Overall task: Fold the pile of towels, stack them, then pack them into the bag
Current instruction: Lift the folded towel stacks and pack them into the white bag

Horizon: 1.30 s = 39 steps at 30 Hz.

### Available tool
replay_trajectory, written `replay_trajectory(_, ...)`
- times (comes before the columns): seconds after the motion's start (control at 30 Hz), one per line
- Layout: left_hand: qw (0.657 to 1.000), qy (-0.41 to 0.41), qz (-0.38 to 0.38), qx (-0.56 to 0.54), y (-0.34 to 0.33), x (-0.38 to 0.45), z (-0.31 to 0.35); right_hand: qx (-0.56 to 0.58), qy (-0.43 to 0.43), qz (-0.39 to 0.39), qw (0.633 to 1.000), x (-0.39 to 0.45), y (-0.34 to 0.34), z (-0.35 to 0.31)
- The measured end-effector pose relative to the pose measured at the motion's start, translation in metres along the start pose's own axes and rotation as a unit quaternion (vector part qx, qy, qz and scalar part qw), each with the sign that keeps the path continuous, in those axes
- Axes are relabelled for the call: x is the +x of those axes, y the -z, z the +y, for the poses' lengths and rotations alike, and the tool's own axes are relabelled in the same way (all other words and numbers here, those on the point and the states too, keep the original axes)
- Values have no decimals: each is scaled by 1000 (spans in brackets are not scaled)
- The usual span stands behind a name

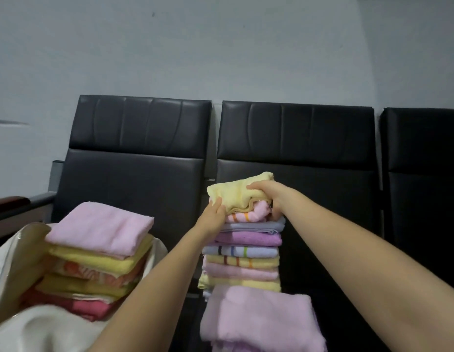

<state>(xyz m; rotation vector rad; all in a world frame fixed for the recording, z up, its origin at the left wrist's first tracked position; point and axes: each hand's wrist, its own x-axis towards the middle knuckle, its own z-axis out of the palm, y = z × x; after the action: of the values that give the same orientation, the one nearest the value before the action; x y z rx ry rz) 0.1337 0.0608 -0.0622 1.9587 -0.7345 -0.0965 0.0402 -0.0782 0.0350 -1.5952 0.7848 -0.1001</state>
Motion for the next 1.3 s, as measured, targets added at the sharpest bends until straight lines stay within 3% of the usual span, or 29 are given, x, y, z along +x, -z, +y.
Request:
replay_trajectory(0.2, 999, -3, 13, -36, 10, -13, -8, 33, 34, -30, 998, 1, -7, 8)
replay_trajectory(0.27, 997, 17, 27, -72, 16, -24, -1, 23, 79, -13, 996, 0, -13, 9)
replay_trajectory(0.4, 978, 23, 89, -188, 30, -46, 24, 109, 194, -8, 975, -19, -16, -8)
replay_trajectory(0.5, 933, 97, 118, -326, 40, -66, 34, 204, 224, -58, 951, -54, -8, -19)
replay_trajectory(0.6, 851, 216, 55, -476, 41, -86, 27, 284, 232, -110, 924, -96, 6, -9)
replay_trajectory(0.67, 791, 226, 3, -568, 37, -101, 27, 307, 224, -105, 919, -115, 14, 11)
replay_trajectory(0.73, 768, 207, -33, -605, 31, -112, 27, 303, 200, -112, 925, -116, 19, 45)
replay_trajectory(0.8, 793, 205, -58, -571, 22, -121, 24, 274, 160, -114, 942, -106, 25, 91)
replay_trajectory(0.93, 893, 259, -125, -345, -17, -154, 9, 193, 36, -61, 979, -88, 38, 191)
replay_trajectory(1.03, 962, 218, -66, -152, -41, -166, 3, 177, -1, -77, 981, -86, 50, 222)
replay_trajectory(1.13, 961, 238, -29, -141, -39, -161, 11, 107, 14, -84, 991, -87, 59, 210)
replay_trajectory(1.3, 961, 250, -45, -107, -25, -161, 2, 34, -19, -95, 995, -94, 62, 196)
